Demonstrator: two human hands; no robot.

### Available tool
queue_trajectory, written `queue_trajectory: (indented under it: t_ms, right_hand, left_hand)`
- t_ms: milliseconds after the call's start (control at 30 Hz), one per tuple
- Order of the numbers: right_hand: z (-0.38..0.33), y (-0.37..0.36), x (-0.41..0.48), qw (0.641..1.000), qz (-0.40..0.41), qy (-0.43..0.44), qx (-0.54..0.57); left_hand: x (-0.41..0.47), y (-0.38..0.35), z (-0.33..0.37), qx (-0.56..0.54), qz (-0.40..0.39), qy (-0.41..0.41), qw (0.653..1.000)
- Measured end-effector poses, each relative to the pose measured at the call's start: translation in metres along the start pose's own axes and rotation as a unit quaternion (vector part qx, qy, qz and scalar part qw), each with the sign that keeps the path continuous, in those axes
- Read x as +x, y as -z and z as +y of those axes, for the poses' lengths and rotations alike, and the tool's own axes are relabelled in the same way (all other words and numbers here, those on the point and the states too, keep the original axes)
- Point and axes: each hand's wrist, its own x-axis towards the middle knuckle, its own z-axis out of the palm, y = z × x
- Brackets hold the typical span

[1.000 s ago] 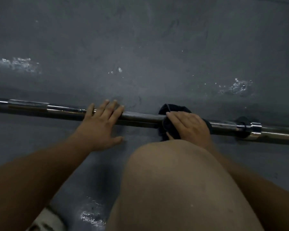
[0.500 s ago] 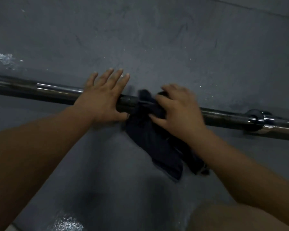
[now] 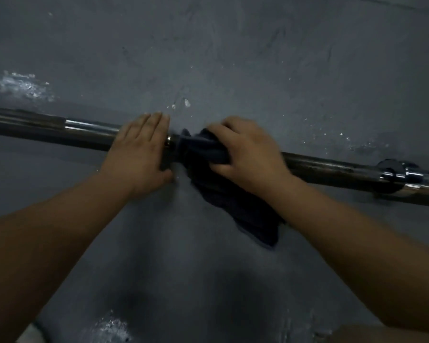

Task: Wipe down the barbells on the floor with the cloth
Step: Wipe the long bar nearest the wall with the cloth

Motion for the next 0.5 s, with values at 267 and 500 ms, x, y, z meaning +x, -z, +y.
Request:
queue_trajectory:
  t_ms: [267,500]
  right_hand:
    - [0.077,0.031,-0.088,0.98,0.079,-0.172,-0.06]
    - [-0.043,-0.027,0.053,0.997,0.02,-0.019,-0.068]
  left_hand:
    - [-0.002,-0.008,0.004,0.001,0.034,0.021,0.999]
    - [0.009,0.004,-0.016,-0.029,-0.015,-0.003,0.999]
